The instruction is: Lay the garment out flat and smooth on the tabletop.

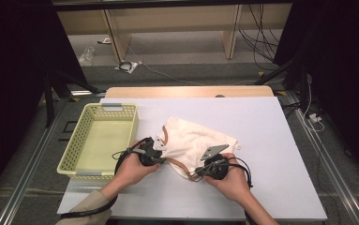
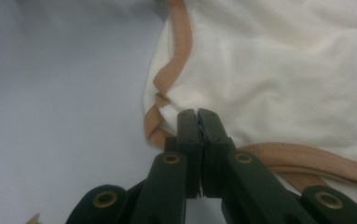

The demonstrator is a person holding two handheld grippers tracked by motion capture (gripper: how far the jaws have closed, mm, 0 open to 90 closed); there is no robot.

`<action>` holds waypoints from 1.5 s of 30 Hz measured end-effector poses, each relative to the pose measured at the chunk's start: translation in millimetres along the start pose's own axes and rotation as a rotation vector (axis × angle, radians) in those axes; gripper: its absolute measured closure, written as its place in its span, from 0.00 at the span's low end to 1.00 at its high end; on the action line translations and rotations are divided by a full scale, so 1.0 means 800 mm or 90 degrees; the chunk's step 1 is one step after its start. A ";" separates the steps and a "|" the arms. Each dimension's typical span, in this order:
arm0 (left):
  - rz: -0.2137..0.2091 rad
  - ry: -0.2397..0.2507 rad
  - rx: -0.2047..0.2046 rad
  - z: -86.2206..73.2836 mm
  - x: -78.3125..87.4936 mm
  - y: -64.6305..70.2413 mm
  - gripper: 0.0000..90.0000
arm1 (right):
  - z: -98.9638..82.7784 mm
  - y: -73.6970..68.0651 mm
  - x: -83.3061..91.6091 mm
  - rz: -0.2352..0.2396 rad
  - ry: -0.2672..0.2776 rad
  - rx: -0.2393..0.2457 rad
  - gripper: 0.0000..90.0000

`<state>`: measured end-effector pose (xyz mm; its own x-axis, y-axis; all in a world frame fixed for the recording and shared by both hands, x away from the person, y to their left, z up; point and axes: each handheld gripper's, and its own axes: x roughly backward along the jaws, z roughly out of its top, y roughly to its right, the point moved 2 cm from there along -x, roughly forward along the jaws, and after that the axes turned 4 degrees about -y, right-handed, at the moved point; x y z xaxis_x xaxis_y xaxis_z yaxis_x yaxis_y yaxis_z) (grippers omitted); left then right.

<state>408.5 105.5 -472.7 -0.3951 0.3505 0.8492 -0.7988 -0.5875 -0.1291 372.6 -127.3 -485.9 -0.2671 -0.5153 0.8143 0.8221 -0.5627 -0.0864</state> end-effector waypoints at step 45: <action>0.010 0.019 0.073 0.022 -0.025 -0.021 0.50 | 0.010 0.071 0.030 -0.136 0.090 -0.154 0.83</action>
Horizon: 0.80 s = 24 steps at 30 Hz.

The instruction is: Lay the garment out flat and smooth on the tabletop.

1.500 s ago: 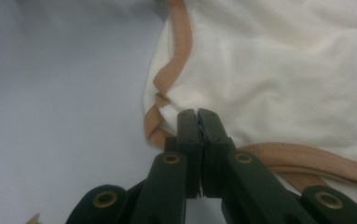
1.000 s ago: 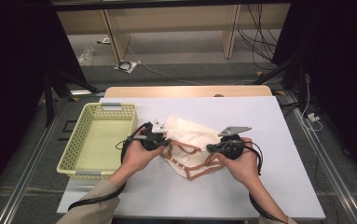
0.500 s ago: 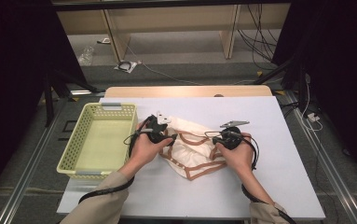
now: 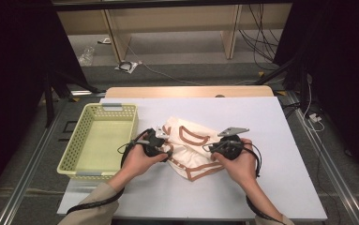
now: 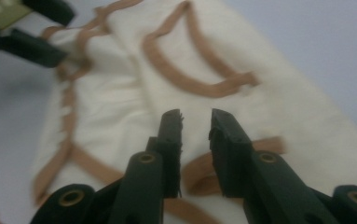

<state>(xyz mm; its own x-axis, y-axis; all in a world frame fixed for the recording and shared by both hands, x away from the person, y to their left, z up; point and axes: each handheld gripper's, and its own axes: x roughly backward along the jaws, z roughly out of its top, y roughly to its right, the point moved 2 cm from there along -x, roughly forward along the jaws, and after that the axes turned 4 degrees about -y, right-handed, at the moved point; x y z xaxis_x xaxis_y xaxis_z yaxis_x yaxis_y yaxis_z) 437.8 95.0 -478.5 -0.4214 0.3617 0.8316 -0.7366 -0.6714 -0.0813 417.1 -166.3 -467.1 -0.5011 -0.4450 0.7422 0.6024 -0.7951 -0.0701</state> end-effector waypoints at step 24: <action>-0.040 -0.055 0.034 -0.006 -0.009 0.012 0.95 | -0.023 -0.098 -0.037 0.106 -0.128 0.119 1.00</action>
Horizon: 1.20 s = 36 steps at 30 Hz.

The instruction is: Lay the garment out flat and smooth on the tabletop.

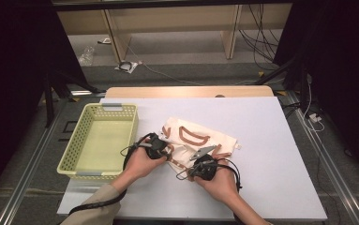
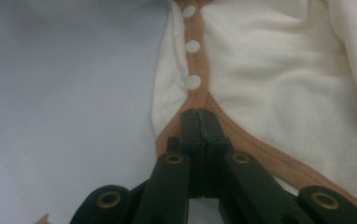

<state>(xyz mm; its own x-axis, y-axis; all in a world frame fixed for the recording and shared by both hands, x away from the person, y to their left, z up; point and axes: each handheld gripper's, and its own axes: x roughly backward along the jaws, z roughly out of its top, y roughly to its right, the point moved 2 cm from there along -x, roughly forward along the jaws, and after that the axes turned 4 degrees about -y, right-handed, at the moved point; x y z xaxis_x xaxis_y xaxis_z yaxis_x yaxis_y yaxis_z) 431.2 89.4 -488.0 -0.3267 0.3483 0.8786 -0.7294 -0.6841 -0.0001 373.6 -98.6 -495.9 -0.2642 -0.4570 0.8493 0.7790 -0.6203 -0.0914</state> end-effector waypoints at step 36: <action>-0.054 0.046 -0.029 -0.022 0.045 0.031 0.52 | -0.057 0.011 0.056 0.006 -0.045 0.019 0.98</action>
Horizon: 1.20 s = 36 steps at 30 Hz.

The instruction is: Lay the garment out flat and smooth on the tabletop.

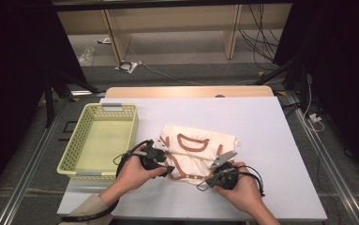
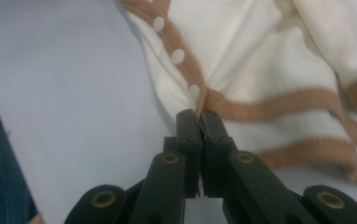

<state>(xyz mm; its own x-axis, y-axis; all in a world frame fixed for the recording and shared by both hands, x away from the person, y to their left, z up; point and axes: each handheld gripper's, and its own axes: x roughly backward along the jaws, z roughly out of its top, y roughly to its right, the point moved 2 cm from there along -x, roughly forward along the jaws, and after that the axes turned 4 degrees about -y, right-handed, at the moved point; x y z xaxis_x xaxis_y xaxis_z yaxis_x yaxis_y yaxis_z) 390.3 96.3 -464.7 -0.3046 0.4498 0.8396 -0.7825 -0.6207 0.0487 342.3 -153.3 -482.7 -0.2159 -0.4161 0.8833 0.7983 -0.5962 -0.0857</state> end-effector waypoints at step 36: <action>-0.099 -0.072 -0.119 -0.001 -0.039 0.064 0.99 | -0.029 0.003 0.006 0.044 -0.005 -0.021 1.00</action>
<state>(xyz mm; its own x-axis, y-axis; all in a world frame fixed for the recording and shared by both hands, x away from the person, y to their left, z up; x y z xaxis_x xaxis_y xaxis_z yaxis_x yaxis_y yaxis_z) 359.2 50.7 -488.8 -0.1179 0.4496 0.8854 -0.9051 -0.4155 0.0905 330.0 -172.3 -489.4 -0.1566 -0.4518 0.8783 0.7920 -0.5887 -0.1616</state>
